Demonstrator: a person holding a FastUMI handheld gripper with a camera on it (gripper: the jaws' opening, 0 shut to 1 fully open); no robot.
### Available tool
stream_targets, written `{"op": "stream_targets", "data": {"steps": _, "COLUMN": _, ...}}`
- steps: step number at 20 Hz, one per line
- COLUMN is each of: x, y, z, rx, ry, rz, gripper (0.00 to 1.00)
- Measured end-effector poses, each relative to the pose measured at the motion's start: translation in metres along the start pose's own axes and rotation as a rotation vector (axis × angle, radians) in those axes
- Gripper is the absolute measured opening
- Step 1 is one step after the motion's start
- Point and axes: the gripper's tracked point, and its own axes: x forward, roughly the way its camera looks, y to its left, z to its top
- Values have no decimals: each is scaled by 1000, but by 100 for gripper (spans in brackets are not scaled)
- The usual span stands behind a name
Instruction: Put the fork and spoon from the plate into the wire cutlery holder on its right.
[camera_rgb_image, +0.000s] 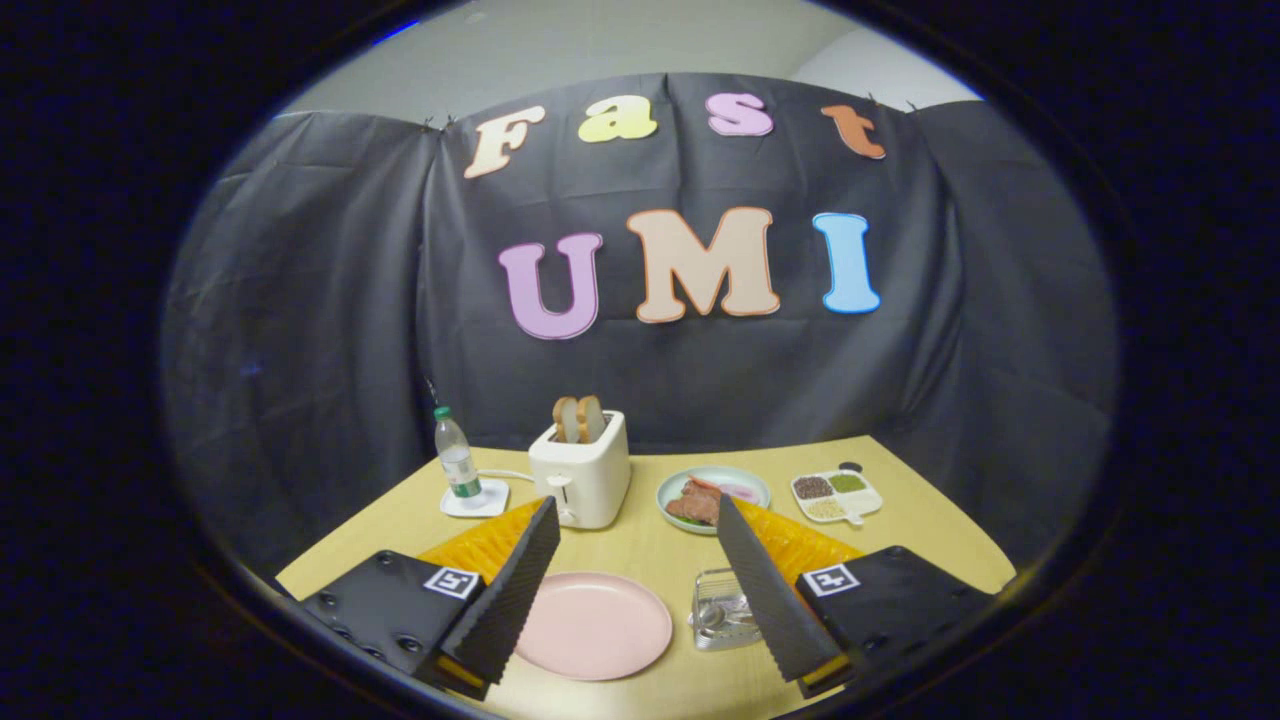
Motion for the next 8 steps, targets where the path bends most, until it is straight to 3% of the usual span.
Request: {"op": "stream_targets", "data": {"steps": 8, "x": -1, "y": -12, "z": 40, "rx": -5, "ry": -109, "rz": -22, "gripper": 100}}
